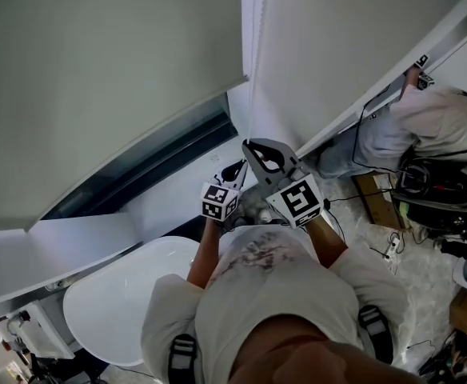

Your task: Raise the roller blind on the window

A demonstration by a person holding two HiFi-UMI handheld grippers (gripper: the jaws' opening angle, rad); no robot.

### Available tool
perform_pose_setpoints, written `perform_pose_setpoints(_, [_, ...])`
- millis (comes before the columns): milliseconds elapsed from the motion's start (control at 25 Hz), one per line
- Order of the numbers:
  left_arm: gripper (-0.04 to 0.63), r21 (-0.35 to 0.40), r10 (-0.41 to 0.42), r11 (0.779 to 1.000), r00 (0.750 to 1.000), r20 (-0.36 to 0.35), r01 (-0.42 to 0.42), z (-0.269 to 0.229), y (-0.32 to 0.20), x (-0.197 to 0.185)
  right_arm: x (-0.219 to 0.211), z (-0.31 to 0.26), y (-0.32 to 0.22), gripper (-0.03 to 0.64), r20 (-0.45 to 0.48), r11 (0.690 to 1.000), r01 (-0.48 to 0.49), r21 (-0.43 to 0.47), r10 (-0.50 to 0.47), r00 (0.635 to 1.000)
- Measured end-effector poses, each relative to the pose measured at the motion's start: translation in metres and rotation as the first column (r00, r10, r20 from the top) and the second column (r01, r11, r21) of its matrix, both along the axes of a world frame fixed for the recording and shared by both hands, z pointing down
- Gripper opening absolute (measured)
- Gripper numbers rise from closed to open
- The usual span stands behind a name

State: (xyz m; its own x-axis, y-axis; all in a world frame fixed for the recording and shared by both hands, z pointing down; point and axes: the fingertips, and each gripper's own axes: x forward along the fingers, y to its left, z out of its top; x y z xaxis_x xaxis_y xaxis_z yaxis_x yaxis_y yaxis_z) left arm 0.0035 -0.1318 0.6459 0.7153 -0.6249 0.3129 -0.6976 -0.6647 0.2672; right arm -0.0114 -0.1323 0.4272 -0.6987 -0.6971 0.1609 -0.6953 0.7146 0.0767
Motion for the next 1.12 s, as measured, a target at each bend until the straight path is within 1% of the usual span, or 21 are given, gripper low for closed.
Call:
perform_pose_setpoints(200, [0.008,-0.015,-0.007,1.0,1.0,0.002,0.007,0.008,0.003,-0.003,-0.002,0.008,0.003,0.061,0.003,1.0,0.006,-0.012,-0.006,1.0])
perform_pose_setpoints(360, [0.009,0.001,-0.003,1.0,1.0,0.026,0.003,0.002,0.009,-0.006,-0.003,0.007,0.004,0.061,-0.008,1.0,0.023,-0.003,-0.023,1.0])
perform_pose_setpoints(480, [0.009,0.023,-0.011,1.0,1.0,0.005,0.011,-0.016,0.014,-0.014,-0.005,0.007,0.002,0.061,-0.009,0.999,0.032,-0.001,-0.032,0.999])
perform_pose_setpoints(600, [0.009,0.063,-0.02,0.998,1.0,-0.014,0.021,-0.048,0.012,-0.019,-0.003,0.006,0.0,0.061,-0.002,0.999,0.039,-0.001,-0.039,0.999])
perform_pose_setpoints(720, [0.012,0.124,-0.024,0.992,0.999,-0.023,0.027,-0.088,0.008,-0.02,0.001,0.006,-0.003,0.061,0.001,0.999,0.042,0.0,-0.042,0.999])
perform_pose_setpoints(840, [0.055,0.191,-0.019,0.981,0.998,-0.052,0.028,-0.137,0.004,-0.021,0.006,0.004,-0.005,0.061,0.003,0.999,0.04,0.001,-0.04,0.999])
perform_pose_setpoints(1000, [0.06,0.286,0.01,0.958,0.995,-0.097,0.018,-0.202,0.011,-0.029,0.001,0.002,0.003,0.061,0.001,0.999,0.04,0.005,-0.04,0.999])
perform_pose_setpoints(1120, [0.062,0.351,0.039,0.936,0.995,-0.097,-0.002,-0.24,0.016,-0.033,-0.004,0.0,0.008,0.061,-0.003,0.999,0.038,0.009,-0.038,0.999])
